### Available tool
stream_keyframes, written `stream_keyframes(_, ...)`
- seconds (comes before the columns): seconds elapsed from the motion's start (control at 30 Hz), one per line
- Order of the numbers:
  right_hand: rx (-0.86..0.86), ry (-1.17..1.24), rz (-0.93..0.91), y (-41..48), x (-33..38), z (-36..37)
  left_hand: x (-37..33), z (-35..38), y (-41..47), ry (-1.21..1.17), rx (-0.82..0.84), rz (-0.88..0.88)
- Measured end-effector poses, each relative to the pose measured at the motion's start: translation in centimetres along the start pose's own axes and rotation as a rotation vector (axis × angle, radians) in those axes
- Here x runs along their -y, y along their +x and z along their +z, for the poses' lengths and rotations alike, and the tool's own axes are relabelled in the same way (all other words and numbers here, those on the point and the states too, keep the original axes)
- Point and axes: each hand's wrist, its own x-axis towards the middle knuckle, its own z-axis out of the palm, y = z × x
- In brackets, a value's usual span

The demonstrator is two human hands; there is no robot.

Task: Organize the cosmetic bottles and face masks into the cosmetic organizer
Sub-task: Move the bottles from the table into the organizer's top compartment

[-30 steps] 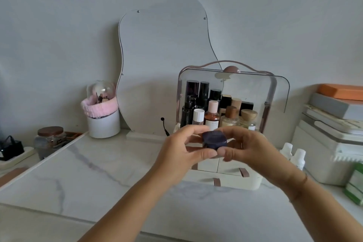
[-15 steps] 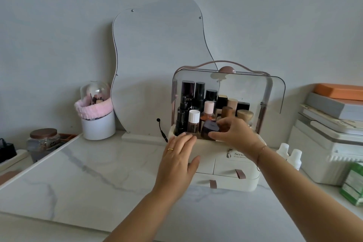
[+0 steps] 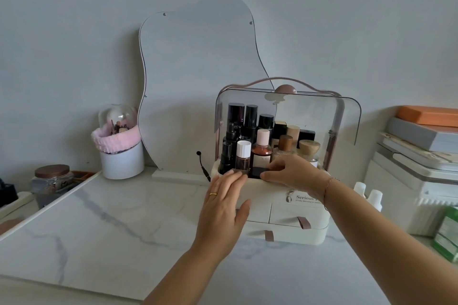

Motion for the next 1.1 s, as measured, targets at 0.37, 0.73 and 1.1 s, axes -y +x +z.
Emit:
stream_keyframes(0.37, -0.935, 0.125, -0.190, -8.0, -5.0, 3.3, 0.5, 0.1, 0.1, 0.050, -0.008, 0.015)
stream_keyframes(0.73, -0.818, 0.407, 0.491, -7.2, -19.6, 1.2, -0.4, 1.1, -0.5, 0.162, -0.021, 0.021)
stream_keyframes(1.1, -0.806, 0.381, 0.500, -6.9, -19.8, 1.9, -0.5, 1.4, -0.4, 0.177, -0.028, 0.006)
